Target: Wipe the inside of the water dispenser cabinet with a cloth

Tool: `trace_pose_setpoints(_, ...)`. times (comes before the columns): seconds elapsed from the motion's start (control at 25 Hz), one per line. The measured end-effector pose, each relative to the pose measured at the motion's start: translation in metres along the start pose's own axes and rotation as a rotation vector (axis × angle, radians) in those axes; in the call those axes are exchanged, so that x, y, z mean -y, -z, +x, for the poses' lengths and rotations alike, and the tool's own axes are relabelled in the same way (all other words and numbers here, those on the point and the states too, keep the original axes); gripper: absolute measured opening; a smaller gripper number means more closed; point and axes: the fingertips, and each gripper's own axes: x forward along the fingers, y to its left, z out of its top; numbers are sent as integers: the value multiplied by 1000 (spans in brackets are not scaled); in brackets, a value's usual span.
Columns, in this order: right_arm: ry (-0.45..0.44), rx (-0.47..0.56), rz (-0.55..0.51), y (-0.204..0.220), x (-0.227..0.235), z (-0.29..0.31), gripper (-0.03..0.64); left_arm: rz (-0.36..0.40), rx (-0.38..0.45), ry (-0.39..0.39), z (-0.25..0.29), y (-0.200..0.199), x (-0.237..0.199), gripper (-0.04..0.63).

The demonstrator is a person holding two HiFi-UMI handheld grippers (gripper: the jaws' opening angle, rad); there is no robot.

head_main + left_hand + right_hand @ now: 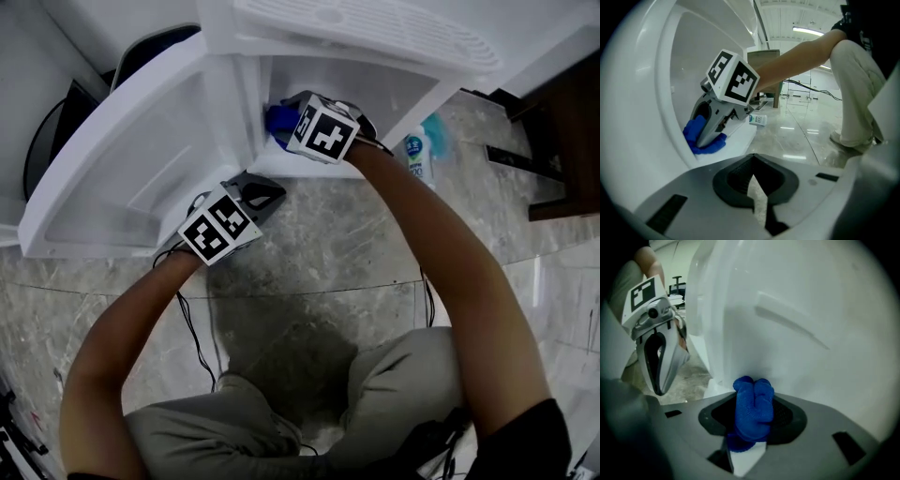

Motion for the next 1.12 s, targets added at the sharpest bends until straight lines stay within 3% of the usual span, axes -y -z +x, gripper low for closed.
trace_pose_setpoints(0.2,-67,29,-7,2,-26,-20,158,38,18,2,13,-27,2,5)
trace_pose_setpoints(0.32,-18,67,46,4,-16,-34,158,52,11,6,18,-32,4,5)
trace_pose_setpoints(0.4,67,147,133,-3,6,-49,158,57,4,13,20,-31,7,5)
trace_pose_setpoints(0.48,197,323,259,-21,41,-77,158,59,-4,17,20,-27,9,5)
trace_pose_setpoints(0.56,325,585,373,-53,75,-123,158,56,-15,15,19,-21,9,5)
trace_pose_setpoints(0.64,426,826,422,-86,96,-173,158,54,-22,12,19,-17,8,5)
trace_pose_setpoints(0.72,471,965,465,-109,101,-202,158,53,-24,7,17,-15,6,5)
trace_pose_setpoints(0.84,484,1038,562,-119,96,-202,158,48,-14,-2,13,-17,4,5)
trace_pose_setpoints(1.12,544,1037,545,-129,105,-188,156,27,-9,8,5,-10,9,5)
